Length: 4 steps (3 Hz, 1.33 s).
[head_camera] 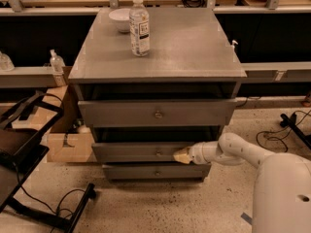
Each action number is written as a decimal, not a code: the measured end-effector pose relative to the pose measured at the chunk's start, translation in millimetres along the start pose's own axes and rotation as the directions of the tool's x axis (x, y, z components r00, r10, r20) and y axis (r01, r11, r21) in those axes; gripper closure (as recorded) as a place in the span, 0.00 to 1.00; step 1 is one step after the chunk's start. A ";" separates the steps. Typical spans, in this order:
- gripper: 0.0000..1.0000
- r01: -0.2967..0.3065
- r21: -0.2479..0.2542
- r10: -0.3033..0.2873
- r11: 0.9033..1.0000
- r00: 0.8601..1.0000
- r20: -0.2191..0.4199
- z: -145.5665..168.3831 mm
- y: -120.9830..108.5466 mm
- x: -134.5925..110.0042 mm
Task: Close middle drawer
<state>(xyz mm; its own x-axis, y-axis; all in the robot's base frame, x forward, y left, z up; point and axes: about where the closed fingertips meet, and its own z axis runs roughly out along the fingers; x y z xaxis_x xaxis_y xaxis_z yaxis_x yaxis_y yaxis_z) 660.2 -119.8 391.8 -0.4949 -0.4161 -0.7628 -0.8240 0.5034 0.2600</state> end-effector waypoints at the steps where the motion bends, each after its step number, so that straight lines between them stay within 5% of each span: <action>1: 1.00 -0.017 0.026 0.017 1.000 1.000 0.003 1.3 -15.0 -4.6; 4: 1.00 -0.040 0.054 0.040 0.998 0.999 0.005 5.4 -31.5 -9.3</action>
Offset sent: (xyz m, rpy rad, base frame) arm 0.0663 -0.0244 -0.0024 -0.0186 -0.0020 -0.1275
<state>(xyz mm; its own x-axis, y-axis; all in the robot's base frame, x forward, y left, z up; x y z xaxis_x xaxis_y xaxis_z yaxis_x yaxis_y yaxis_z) 692.3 -127.8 387.5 -0.5264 -0.3920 -0.7545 -0.7871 0.5602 0.2581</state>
